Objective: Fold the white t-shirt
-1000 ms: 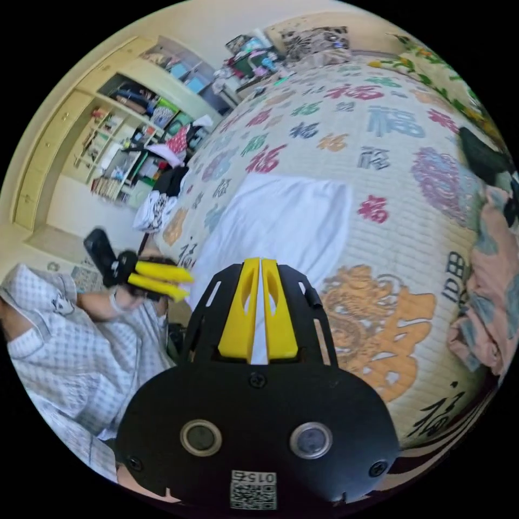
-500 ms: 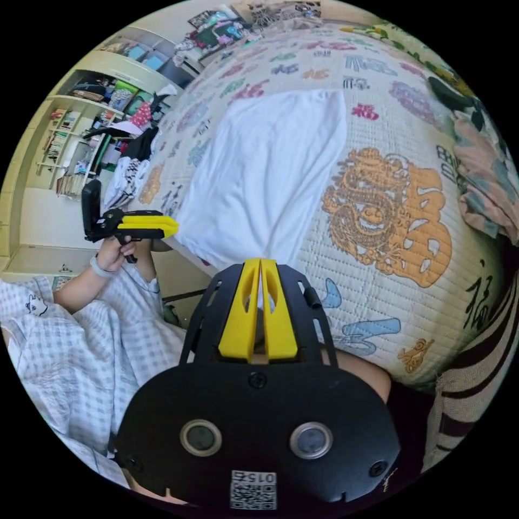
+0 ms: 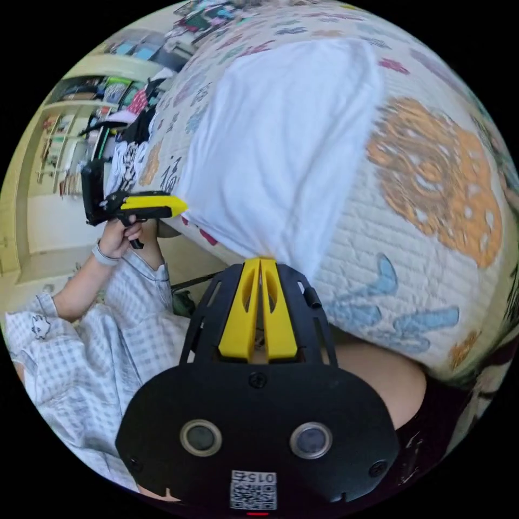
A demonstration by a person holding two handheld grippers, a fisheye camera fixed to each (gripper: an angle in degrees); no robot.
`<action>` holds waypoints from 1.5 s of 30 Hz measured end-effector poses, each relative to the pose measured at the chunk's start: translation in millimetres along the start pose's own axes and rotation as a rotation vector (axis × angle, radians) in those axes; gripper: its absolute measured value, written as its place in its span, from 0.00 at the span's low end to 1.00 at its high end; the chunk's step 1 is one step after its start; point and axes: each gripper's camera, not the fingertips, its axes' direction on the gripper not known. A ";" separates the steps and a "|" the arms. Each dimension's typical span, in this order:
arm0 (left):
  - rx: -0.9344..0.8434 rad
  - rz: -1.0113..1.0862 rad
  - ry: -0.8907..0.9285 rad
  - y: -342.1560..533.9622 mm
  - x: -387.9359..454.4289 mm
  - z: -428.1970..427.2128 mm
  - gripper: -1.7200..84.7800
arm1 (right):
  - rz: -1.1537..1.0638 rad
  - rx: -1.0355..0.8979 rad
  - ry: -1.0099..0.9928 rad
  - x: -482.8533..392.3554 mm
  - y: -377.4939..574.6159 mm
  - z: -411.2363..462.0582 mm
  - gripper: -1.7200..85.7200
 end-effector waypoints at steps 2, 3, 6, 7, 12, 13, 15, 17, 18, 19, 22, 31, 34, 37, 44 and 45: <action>-0.019 -0.003 -0.002 4.3 -19.1 -10.2 0.02 | 0.104 0.056 -0.092 31.8 24.3 -18.2 0.01; -0.026 -0.003 -0.002 5.5 -31.4 -19.4 0.03 | 0.114 0.082 -0.124 38.4 29.5 -24.5 0.01; 0.098 -0.033 0.054 3.3 -66.2 -54.6 0.08 | 0.117 0.258 -0.231 64.1 49.3 -65.6 0.02; 0.129 -0.049 0.074 1.5 -74.9 -61.5 0.09 | 0.115 0.336 -0.261 73.7 53.7 -81.0 0.02; 0.264 -0.163 0.200 -35.3 -156.8 -90.4 0.13 | 0.114 0.508 -0.377 116.6 46.0 -111.4 0.06; 0.271 -0.174 0.212 -41.0 -165.2 -91.6 0.14 | 0.122 0.525 -0.389 126.7 39.3 -114.4 0.07; 0.305 -0.198 0.255 -65.7 -195.8 -94.7 0.15 | 0.123 0.538 -0.392 139.5 26.3 -118.2 0.09; 0.311 -0.201 0.259 -86.0 -214.9 -95.0 0.16 | 0.114 0.536 -0.388 153.1 4.8 -122.6 0.12; 0.321 -0.212 0.286 -97.7 -228.3 -93.6 0.17 | 0.110 0.534 -0.389 156.0 -0.8 -123.3 0.12; 0.327 -0.218 0.307 -103.2 -235.5 -92.7 0.17 | 0.105 0.530 -0.399 162.4 -12.0 -123.9 0.14; 0.343 -0.256 0.388 -123.8 -268.8 -83.1 0.17 | 0.111 0.499 -0.447 180.5 -35.3 -118.0 0.16; 0.223 -0.103 0.674 -166.2 -297.1 -43.9 0.08 | -0.038 0.331 -0.707 196.5 -74.2 -82.8 0.08; 0.206 -0.059 0.623 -170.5 -293.6 -50.3 0.04 | -0.081 0.329 -0.675 188.0 -72.9 -88.8 0.07; 0.237 0.013 0.595 -169.5 -284.6 -68.9 0.03 | -0.139 0.362 -0.593 174.3 -61.0 -108.0 0.06; 0.279 0.289 0.358 -156.5 -218.0 -120.6 0.03 | -0.362 0.391 -0.257 100.6 -30.8 -148.8 0.06; 0.277 0.346 0.331 -147.7 -204.3 -126.8 0.03 | -0.384 0.387 -0.231 93.0 -26.9 -149.6 0.06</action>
